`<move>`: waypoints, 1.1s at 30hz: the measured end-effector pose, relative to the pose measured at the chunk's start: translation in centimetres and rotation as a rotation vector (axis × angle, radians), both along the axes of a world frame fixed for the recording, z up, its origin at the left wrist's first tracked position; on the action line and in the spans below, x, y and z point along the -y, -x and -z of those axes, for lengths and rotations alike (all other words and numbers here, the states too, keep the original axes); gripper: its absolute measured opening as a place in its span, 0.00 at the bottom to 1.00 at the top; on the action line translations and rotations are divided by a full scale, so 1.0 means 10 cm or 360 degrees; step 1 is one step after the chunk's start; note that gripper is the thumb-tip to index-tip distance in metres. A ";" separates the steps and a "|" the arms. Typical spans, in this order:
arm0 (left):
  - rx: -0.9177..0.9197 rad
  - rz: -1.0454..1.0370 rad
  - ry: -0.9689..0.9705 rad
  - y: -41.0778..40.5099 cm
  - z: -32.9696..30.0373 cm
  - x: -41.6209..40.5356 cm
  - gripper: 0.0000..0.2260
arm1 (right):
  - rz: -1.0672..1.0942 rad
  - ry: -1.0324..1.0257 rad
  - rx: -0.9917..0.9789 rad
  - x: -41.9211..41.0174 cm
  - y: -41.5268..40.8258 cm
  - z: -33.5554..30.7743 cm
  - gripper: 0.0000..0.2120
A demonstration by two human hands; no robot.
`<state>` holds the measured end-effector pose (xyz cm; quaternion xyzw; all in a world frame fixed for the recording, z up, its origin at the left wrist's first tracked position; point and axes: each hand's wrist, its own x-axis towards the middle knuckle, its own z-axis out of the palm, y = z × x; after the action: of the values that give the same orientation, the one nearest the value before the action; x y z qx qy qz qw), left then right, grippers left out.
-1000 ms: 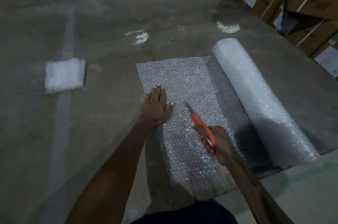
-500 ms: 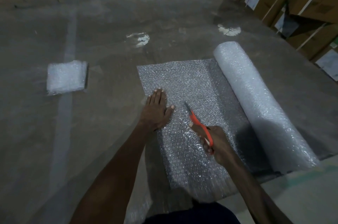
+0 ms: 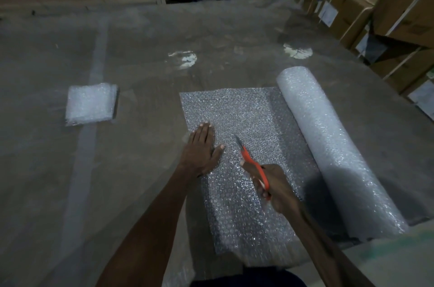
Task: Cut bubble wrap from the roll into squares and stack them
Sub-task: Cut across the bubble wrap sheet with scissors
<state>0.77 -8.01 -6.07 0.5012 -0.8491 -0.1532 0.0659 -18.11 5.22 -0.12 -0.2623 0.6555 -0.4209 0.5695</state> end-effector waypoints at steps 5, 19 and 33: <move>-0.0006 -0.0002 0.0005 0.00 0.03 0.01 0.36 | -0.0026 -0.0028 -0.0029 0.09 -0.01 0.00 0.19; 0.0002 0.0000 0.0024 0.00 0.03 0.01 0.40 | -0.0035 -0.0003 -0.0039 0.22 -0.04 -0.01 0.19; 0.0024 -0.0003 0.0009 0.00 0.02 0.01 0.40 | -0.0021 -0.0030 -0.0009 0.35 -0.05 -0.04 0.18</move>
<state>0.78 -8.09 -6.28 0.5029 -0.8495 -0.1469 0.0611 -17.61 1.75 0.27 -0.2624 0.6593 -0.4102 0.5729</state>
